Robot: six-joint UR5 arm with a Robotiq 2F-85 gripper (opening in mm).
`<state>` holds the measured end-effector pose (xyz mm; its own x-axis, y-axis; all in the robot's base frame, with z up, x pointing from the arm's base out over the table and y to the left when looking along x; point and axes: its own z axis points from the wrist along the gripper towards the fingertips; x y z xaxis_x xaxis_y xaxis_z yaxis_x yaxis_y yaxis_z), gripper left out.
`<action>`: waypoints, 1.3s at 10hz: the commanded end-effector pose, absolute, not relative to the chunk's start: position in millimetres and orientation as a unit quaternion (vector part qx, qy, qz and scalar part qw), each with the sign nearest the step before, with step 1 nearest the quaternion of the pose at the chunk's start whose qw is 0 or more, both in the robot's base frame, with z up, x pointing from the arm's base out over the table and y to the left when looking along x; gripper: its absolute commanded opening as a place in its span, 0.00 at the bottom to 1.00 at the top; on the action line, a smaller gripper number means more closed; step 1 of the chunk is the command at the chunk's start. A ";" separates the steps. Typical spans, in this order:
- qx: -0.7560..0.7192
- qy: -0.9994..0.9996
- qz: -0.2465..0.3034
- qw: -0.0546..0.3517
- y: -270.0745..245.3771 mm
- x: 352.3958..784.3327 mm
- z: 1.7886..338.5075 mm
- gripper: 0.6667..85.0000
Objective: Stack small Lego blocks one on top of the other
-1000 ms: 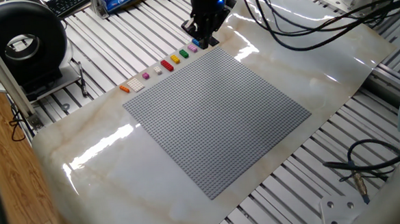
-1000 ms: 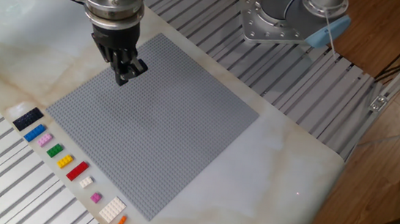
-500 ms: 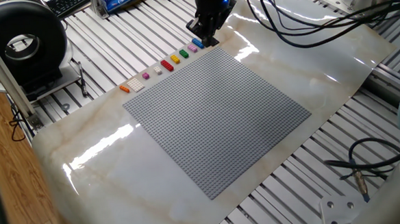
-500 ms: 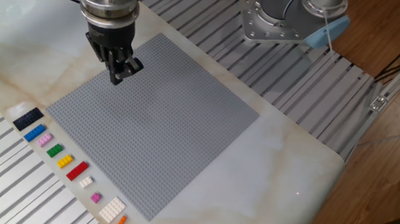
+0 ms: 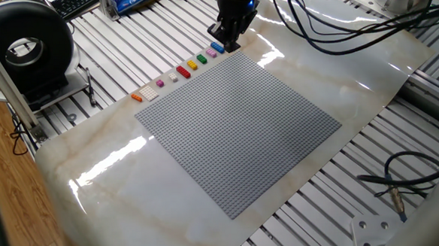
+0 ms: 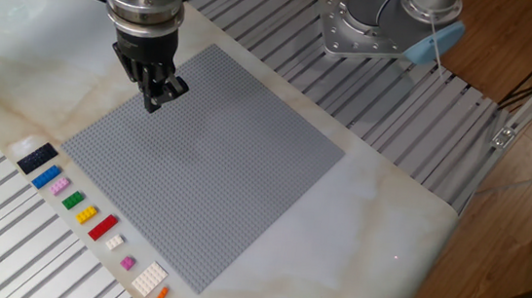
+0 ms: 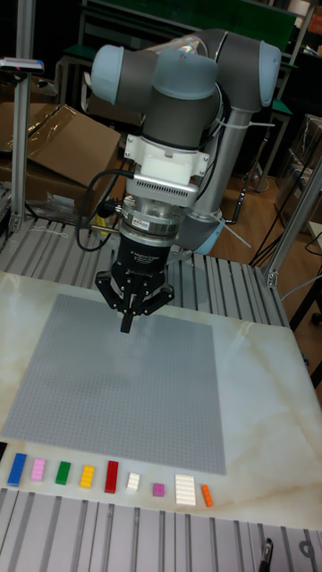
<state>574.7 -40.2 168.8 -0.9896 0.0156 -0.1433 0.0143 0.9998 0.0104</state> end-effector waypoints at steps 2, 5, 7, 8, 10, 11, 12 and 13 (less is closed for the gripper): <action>0.010 0.998 0.021 0.066 -37.7 562.3 165.1 0.00; 0.003 0.997 0.046 0.056 -26.6 552.5 164.2 0.00; -0.010 0.997 0.028 0.071 -34.4 560.4 160.7 0.00; -0.010 0.997 0.030 0.077 -31.9 564.5 160.0 0.00; -0.003 0.996 0.023 0.081 -36.6 567.7 162.9 0.00; -0.004 0.997 0.017 0.080 -38.2 569.5 162.6 0.00; -0.005 0.997 0.018 0.081 -37.3 570.5 160.7 0.00; -0.007 0.997 0.017 0.080 -37.0 569.7 160.2 0.00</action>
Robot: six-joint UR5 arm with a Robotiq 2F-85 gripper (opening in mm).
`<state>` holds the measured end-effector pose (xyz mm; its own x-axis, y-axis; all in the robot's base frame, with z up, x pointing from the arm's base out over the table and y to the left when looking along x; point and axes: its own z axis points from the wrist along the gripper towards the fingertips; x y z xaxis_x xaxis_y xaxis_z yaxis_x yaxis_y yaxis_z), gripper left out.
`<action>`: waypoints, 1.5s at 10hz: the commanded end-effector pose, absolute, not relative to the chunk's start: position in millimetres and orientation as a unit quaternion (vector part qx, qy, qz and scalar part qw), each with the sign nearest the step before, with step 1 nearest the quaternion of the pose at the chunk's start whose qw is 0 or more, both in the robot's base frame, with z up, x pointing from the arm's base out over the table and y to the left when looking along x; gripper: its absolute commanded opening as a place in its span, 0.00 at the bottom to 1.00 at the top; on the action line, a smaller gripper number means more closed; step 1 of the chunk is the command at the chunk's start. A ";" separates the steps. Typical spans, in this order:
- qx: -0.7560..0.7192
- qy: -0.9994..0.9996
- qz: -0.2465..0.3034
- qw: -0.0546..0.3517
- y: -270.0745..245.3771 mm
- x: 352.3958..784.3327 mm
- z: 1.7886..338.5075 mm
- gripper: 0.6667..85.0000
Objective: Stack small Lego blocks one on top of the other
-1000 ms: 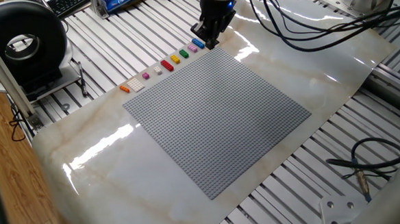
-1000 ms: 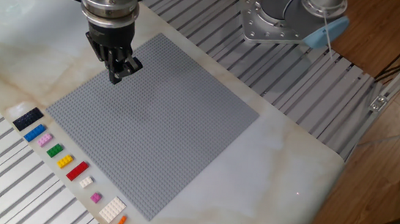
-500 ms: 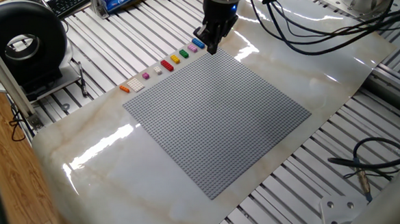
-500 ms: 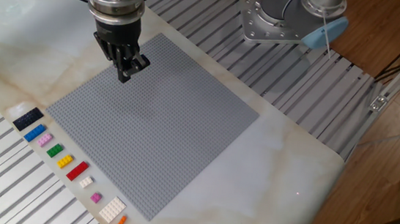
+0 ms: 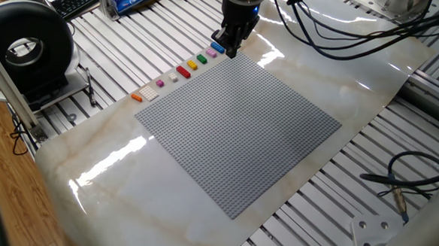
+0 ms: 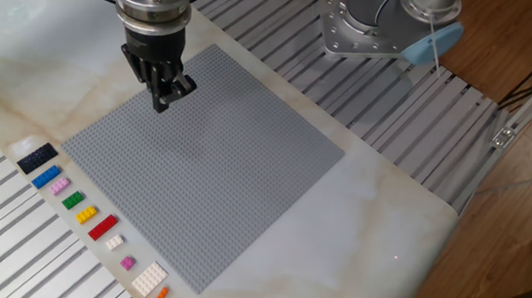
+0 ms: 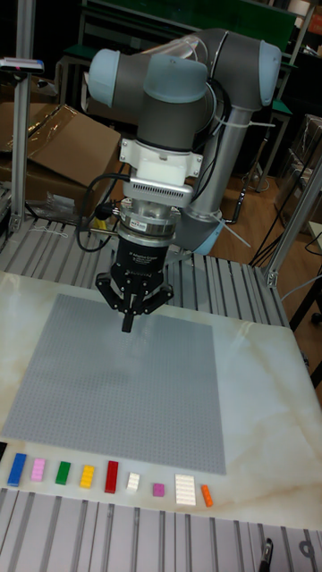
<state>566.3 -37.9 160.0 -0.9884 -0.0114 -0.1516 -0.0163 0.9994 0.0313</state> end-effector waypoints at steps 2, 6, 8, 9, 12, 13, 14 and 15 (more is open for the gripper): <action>-0.010 0.997 0.016 0.081 -38.1 570.3 160.6 0.00; -0.001 0.997 0.022 0.074 -35.3 566.8 160.1 0.00; 0.041 0.997 0.001 0.065 -47.5 561.8 159.2 0.00; 0.059 0.996 -0.002 0.070 -49.9 564.3 159.5 0.00; 0.070 0.993 -0.024 0.097 -62.4 577.7 162.2 0.00; 0.047 0.993 -0.035 0.104 -67.0 581.1 163.2 0.00; 0.024 0.994 -0.032 0.104 -64.7 581.4 163.1 0.00; 0.011 0.994 -0.029 0.102 -61.9 581.0 162.9 0.00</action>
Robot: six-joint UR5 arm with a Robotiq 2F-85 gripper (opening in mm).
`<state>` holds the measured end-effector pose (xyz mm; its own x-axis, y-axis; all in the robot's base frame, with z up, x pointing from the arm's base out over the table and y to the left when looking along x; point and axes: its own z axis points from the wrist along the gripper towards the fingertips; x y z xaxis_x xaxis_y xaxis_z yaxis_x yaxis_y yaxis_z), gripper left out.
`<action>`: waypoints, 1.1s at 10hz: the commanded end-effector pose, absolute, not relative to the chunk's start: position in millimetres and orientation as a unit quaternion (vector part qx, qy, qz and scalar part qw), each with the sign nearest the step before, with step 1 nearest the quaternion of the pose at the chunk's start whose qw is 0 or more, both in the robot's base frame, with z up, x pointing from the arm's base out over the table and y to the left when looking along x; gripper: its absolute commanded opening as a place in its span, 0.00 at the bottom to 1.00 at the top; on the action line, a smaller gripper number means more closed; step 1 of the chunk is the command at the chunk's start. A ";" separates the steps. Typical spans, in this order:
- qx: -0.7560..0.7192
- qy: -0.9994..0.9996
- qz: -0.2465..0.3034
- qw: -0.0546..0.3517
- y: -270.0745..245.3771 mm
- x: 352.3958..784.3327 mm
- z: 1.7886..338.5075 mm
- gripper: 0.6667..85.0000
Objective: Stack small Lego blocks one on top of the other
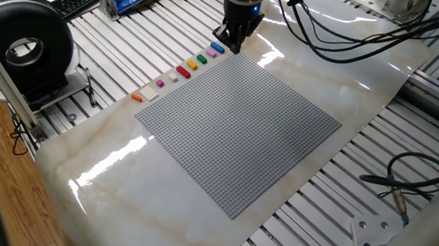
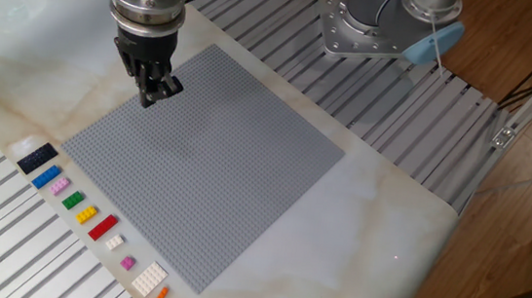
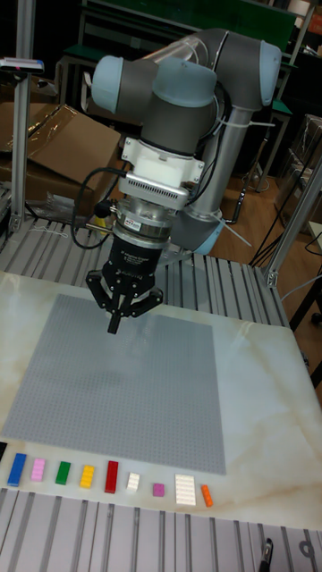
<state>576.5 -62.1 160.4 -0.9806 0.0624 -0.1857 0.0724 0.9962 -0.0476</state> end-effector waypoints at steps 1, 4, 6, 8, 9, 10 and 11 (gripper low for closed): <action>-0.011 0.995 -0.023 0.094 -78.5 597.3 154.4 0.00; -0.043 0.995 -0.014 0.093 -117.2 630.2 136.6 0.00; -0.062 0.994 -0.023 0.092 -140.9 649.1 124.2 0.00; -0.057 0.993 -0.029 0.098 -145.1 659.9 111.3 0.00; -0.054 0.994 -0.015 0.096 -138.6 656.7 109.9 0.00; -0.038 0.996 0.007 0.086 -127.4 648.1 112.1 0.00; -0.029 0.996 0.009 0.078 -127.0 644.2 111.5 0.00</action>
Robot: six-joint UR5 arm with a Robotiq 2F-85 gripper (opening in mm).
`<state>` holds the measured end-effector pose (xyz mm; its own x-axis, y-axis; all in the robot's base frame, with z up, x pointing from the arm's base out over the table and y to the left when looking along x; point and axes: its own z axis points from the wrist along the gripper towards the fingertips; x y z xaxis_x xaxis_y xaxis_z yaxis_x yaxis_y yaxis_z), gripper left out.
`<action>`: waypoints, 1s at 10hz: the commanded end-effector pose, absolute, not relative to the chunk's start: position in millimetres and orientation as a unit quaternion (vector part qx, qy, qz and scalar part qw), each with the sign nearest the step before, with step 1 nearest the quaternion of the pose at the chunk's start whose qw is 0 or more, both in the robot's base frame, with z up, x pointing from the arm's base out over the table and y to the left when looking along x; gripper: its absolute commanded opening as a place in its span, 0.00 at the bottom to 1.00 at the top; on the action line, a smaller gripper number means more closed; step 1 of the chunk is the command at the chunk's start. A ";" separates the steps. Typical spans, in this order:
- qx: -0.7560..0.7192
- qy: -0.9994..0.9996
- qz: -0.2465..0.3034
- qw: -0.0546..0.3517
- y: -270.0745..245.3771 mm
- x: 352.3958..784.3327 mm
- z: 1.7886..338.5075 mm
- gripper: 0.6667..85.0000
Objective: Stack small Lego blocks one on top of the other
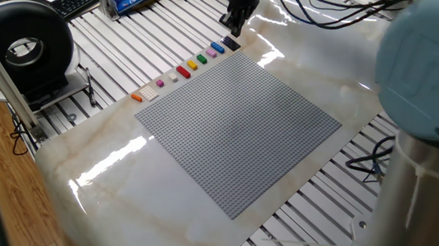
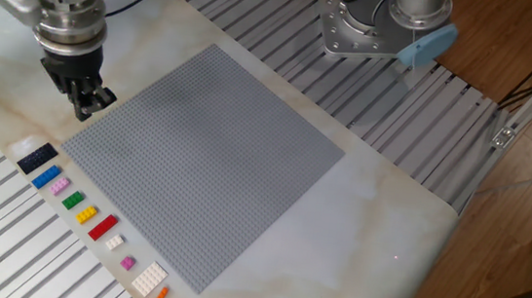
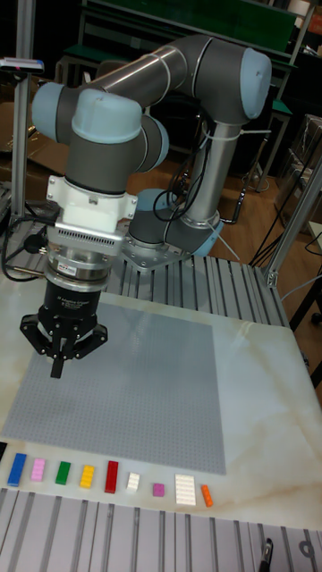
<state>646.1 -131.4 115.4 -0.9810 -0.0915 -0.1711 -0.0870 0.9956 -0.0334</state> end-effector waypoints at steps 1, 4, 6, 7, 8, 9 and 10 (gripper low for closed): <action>-0.007 0.997 0.012 0.080 -126.2 645.5 111.7 0.00; 0.057 0.994 0.010 0.095 -130.5 653.2 113.0 0.00; 0.051 0.994 -0.010 0.095 -140.3 652.8 113.0 0.00; 0.039 0.995 -0.004 0.088 -136.8 649.6 112.3 0.00; 0.023 0.996 0.004 0.085 -131.7 647.9 112.0 0.00; 0.006 0.996 0.016 0.086 -140.0 663.5 104.4 0.00; -0.008 0.996 0.016 0.085 -156.9 682.0 92.6 0.00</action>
